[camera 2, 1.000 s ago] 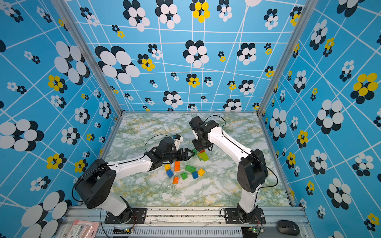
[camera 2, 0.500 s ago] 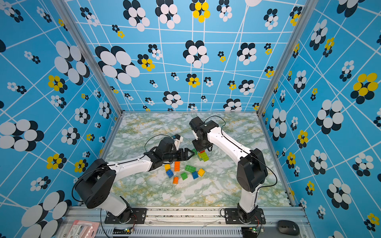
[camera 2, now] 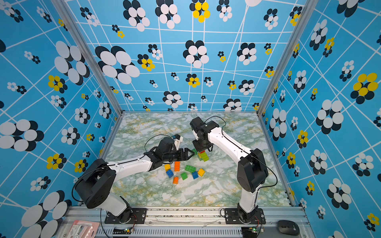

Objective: Assemble a fork with lego
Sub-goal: Assemble the lego brick with the lego brick.

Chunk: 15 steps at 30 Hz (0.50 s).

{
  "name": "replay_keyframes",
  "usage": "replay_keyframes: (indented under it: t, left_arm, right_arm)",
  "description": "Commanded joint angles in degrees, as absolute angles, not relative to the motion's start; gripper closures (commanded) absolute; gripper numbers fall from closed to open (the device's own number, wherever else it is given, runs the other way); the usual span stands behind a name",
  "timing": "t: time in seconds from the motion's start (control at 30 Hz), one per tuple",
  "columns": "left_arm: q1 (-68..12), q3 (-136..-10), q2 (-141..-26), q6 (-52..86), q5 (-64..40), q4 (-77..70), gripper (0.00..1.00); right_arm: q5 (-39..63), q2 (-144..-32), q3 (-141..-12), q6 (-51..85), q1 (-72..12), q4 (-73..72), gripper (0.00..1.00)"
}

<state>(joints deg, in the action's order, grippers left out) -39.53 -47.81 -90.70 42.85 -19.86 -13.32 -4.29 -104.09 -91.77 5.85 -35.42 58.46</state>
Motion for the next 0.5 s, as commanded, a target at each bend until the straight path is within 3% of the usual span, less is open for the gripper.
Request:
replay_keyframes:
  t: [0.0,0.47]
  left_arm:
    - [-39.9,-49.1,-91.6,42.8,-19.2,-13.0,0.16]
    - [-38.4,-48.3,-90.8,42.6,-19.7,-12.9,0.16]
  right_arm:
    - [-1.5,-108.7,-87.6,5.1,-35.2,62.9,0.86]
    - [1.2,-110.9,-87.2,-4.0,-35.0,64.1,0.84]
